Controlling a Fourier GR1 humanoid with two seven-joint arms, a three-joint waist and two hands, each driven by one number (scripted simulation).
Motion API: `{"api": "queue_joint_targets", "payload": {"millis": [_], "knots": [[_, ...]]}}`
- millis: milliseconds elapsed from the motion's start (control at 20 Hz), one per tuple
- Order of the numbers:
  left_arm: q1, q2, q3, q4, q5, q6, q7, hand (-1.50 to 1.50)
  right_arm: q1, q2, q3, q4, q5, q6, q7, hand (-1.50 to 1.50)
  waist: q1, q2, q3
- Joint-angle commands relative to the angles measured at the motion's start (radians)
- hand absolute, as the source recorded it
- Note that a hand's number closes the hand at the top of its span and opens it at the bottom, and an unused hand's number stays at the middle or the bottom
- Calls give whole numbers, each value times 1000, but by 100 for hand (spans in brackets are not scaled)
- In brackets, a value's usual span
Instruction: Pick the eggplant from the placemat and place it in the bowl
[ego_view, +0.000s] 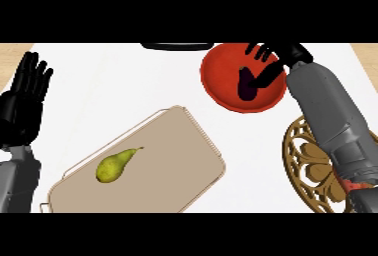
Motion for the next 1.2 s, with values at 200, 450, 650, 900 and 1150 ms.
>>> {"api": "queue_joint_targets", "payload": {"millis": [200,450,650,900,1150], "knots": [[9,11,-1,-62,15,-10,49,0,-4,38,-174,80,-159,-100,-135,-150,16,2,1],[-5,2,6,10,-2,-4,-18,0,-4,-20,-269,66,-224,-233,-228,-150,7,9,1],[-55,28,31,9,12,4,29,0,-4,-119,-346,91,-290,-207,-220,-150,-7,3,1],[-14,-10,-12,-8,-15,11,15,0,40,-269,-427,159,-353,-140,-273,-150,6,9,2],[-21,8,-7,-56,4,2,64,0,121,-368,-486,207,-410,-26,-392,-150,17,11,4]]}}
